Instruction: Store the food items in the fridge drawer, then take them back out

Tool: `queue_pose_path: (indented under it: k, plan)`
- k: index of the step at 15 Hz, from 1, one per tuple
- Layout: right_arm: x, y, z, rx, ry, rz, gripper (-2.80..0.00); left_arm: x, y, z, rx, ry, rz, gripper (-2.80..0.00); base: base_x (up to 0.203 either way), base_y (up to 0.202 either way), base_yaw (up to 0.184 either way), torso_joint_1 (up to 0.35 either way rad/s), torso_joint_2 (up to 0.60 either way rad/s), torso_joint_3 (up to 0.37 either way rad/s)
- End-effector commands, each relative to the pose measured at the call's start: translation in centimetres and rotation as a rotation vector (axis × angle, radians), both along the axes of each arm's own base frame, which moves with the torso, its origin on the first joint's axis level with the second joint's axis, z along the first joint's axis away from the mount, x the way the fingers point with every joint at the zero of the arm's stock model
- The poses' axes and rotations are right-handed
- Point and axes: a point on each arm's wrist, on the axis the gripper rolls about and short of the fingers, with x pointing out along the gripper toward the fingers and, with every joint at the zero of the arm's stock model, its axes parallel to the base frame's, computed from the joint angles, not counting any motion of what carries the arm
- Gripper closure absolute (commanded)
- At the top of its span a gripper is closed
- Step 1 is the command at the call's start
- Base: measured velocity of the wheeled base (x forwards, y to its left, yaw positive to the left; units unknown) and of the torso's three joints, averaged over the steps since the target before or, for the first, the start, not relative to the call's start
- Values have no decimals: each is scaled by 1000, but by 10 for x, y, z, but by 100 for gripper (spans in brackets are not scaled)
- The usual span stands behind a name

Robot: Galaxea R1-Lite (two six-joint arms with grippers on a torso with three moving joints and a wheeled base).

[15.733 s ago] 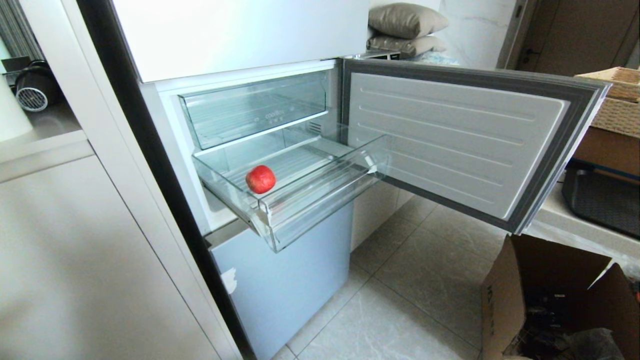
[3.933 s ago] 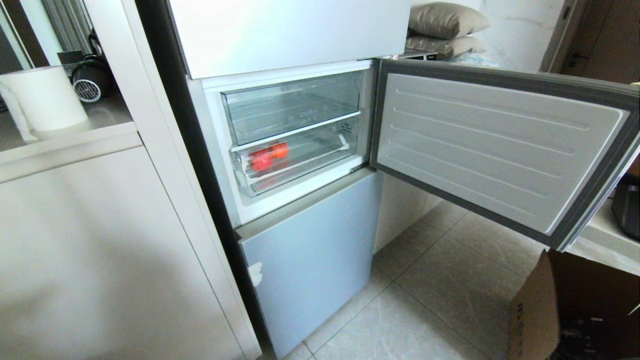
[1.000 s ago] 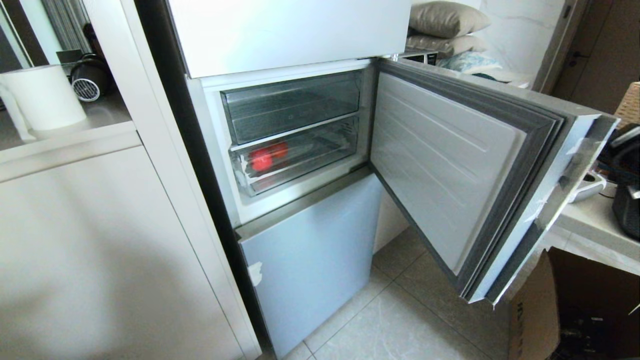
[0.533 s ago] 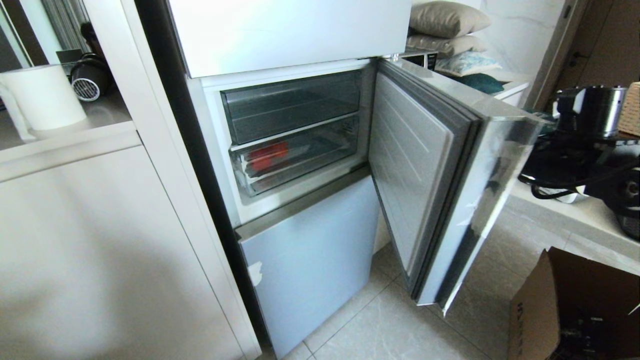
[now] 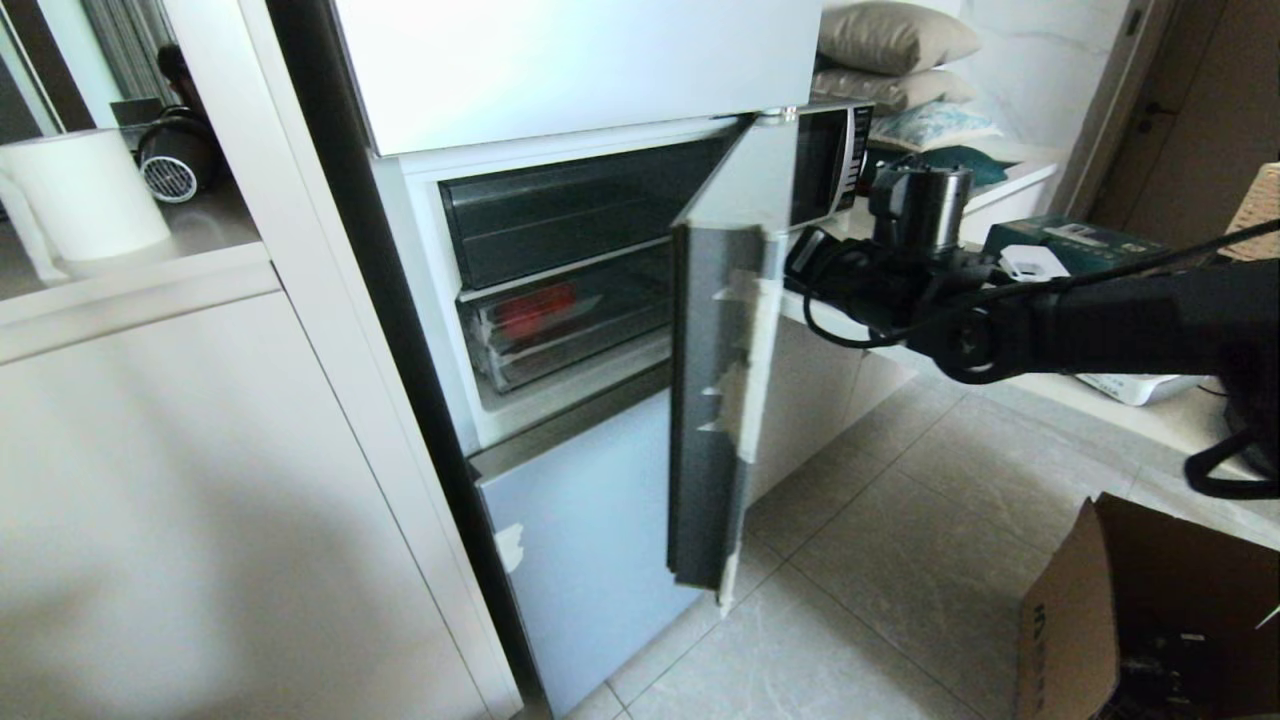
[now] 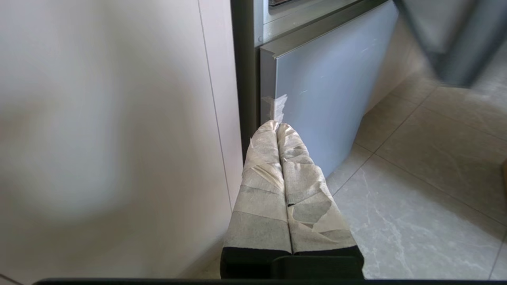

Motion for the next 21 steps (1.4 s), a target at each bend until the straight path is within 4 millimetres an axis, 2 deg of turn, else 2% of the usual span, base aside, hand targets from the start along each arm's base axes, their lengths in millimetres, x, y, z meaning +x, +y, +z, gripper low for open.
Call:
queue_pose_path:
  k: [1, 3, 5, 8, 9, 14, 16, 17, 19, 21]
  plan:
    - [31, 46, -43, -51, -5, 121, 0, 0, 0, 0, 0, 0, 0, 0, 0, 0, 0, 0, 0, 0]
    - [23, 76, -56, -122, -20, 342, 0, 0, 0, 0, 0, 1, 0, 0, 0, 0, 0, 0, 0, 0]
    - [23, 85, -62, -111, -68, 367, 0, 0, 0, 0, 0, 0, 0, 0, 0, 0, 0, 0, 0, 0]
    - [26, 88, -64, -48, -229, 350, 0, 0, 0, 0, 0, 1, 0, 0, 0, 0, 0, 0, 0, 0]
    - [26, 87, -68, -46, -229, 346, 0, 0, 0, 0, 0, 1, 0, 0, 0, 0, 0, 0, 0, 0]
    - [16, 83, -54, -31, -231, 337, 0, 0, 0, 0, 0, 1, 0, 0, 0, 0, 0, 0, 0, 0]
    - [1, 77, -52, -45, -193, 328, 0, 0, 0, 0, 0, 1, 0, 0, 0, 0, 0, 0, 0, 0]
    - [-13, 70, -45, -52, -183, 328, 0, 0, 0, 0, 0, 1, 0, 0, 0, 0, 0, 0, 0, 0]
    - [-46, 55, -20, -54, -194, 334, 0, 0, 0, 0, 0, 1, 0, 0, 0, 0, 0, 0, 0, 0]
    - [-92, 31, 18, -48, -240, 338, 0, 0, 0, 0, 0, 0, 0, 0, 0, 0, 0, 0, 0, 0]
